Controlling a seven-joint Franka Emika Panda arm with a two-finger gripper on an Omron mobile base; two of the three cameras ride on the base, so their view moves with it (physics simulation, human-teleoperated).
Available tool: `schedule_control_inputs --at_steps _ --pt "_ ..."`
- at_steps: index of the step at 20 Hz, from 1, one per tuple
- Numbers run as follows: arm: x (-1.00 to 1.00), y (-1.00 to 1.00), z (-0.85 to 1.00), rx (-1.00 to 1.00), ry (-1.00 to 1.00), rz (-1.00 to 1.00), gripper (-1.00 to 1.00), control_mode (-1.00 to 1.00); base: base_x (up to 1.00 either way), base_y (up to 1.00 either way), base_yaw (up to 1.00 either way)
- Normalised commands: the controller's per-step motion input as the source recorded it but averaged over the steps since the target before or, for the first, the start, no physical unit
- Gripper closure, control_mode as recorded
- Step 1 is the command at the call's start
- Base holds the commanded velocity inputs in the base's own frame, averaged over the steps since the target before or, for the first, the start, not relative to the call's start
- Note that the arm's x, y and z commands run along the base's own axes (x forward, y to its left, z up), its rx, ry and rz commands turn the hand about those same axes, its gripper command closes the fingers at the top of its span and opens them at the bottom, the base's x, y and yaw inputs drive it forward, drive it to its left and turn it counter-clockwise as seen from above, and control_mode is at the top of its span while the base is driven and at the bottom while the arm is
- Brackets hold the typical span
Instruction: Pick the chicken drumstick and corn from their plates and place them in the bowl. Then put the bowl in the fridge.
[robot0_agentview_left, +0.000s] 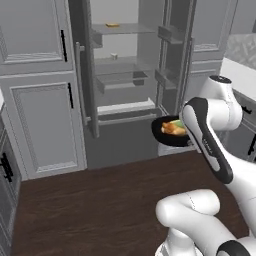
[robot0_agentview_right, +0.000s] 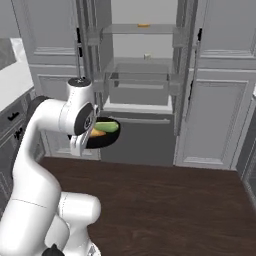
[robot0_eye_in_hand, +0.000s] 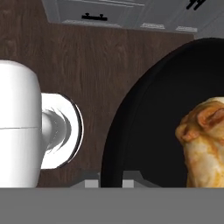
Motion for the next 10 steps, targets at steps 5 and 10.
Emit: schedule_control_inputs --at_steps 5,10 --pt "0.00 0.00 0.00 0.00 0.00 0.00 1.00 1.00 0.76 -0.35 0.12" --pt "0.00 0.00 0.00 0.00 0.00 0.00 1.00 1.00 0.83 -0.13 0.11"
